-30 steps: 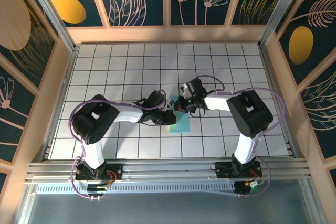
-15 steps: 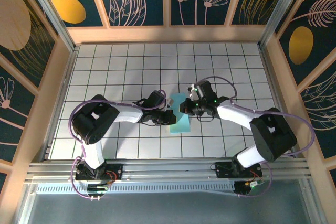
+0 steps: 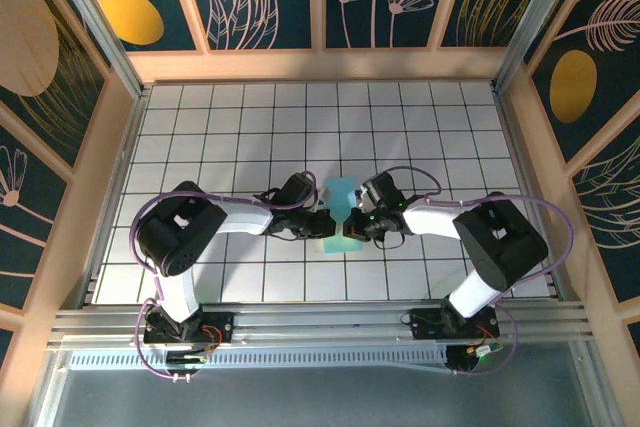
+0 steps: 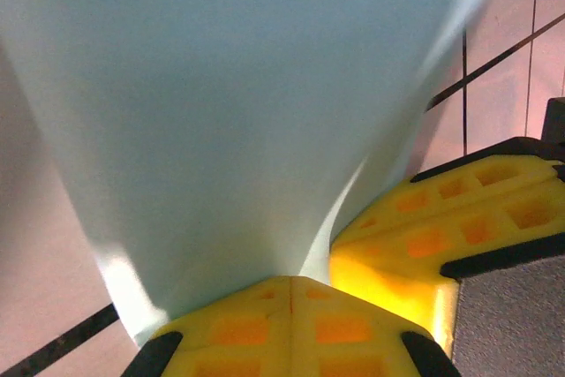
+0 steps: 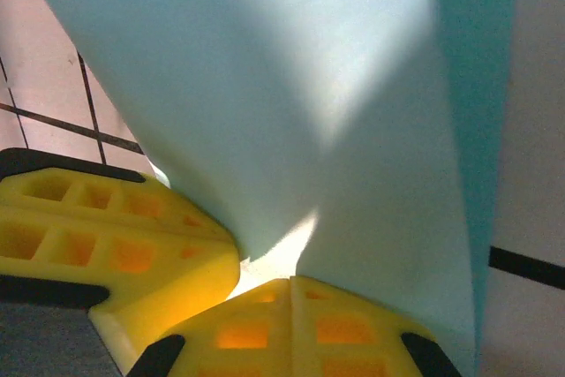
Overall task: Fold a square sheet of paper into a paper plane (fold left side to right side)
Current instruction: Hold the square sheet of paper at the center of the table.
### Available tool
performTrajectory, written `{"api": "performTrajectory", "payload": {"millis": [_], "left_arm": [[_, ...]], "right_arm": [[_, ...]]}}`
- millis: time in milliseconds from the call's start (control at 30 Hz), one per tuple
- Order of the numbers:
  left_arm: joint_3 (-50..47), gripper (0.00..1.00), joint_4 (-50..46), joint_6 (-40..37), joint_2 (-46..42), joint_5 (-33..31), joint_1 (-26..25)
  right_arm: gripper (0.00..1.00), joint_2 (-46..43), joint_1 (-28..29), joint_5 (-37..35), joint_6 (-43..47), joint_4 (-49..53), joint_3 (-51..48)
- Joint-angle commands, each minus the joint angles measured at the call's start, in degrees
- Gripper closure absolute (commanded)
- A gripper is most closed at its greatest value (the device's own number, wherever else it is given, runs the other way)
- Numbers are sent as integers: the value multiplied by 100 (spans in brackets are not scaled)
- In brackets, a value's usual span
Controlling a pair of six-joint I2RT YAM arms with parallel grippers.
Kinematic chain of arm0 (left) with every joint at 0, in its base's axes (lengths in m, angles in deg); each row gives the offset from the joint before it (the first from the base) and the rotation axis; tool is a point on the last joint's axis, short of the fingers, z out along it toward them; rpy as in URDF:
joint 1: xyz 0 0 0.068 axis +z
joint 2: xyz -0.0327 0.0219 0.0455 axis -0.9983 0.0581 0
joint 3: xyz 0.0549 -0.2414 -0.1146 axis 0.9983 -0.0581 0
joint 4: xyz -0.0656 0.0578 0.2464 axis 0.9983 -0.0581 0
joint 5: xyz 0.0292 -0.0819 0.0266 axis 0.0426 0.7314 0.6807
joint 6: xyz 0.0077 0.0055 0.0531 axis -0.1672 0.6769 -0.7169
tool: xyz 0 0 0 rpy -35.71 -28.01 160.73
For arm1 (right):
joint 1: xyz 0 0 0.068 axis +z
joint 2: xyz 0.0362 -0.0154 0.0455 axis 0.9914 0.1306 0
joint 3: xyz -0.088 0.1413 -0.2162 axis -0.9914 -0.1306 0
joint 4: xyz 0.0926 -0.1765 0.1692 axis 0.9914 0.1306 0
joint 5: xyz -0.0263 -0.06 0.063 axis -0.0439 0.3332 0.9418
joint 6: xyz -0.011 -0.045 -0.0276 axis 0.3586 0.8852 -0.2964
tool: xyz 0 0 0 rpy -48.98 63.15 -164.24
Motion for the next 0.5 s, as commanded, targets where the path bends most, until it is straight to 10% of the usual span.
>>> {"api": "performTrajectory", "payload": {"millis": [0,467], "left_arm": [[190,100,-170,210,-186,-212,6],[433,99,90,236,147,-437,129]], "right_arm": [[100,178,44,-149,72,192,-132],[100,474,42,-721,339,678,-36]]}}
